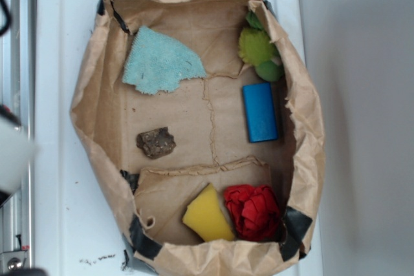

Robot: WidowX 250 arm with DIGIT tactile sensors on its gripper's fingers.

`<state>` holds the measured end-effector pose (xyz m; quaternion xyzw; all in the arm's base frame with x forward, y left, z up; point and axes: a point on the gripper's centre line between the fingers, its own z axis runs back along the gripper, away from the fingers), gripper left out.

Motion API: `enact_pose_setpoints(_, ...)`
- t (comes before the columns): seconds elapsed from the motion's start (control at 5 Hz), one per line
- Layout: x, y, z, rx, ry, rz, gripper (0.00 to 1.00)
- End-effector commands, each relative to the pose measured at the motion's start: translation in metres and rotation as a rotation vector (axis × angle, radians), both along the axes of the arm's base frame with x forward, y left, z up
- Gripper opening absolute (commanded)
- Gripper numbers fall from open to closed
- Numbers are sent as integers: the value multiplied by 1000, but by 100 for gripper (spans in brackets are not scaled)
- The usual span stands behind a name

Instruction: Grab the blue cloth.

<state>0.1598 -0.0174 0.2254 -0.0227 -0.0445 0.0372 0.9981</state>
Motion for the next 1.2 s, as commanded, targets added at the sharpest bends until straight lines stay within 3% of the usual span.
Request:
enact_pose_setpoints(0.0, 43, 15, -2, -14, -67, -35, 100)
enact_pose_setpoints(0.6, 109, 14, -44, 6, -70, -90, 100)
enact_pose_setpoints(1.0, 134, 48, -74, 59, -60, -110, 100)
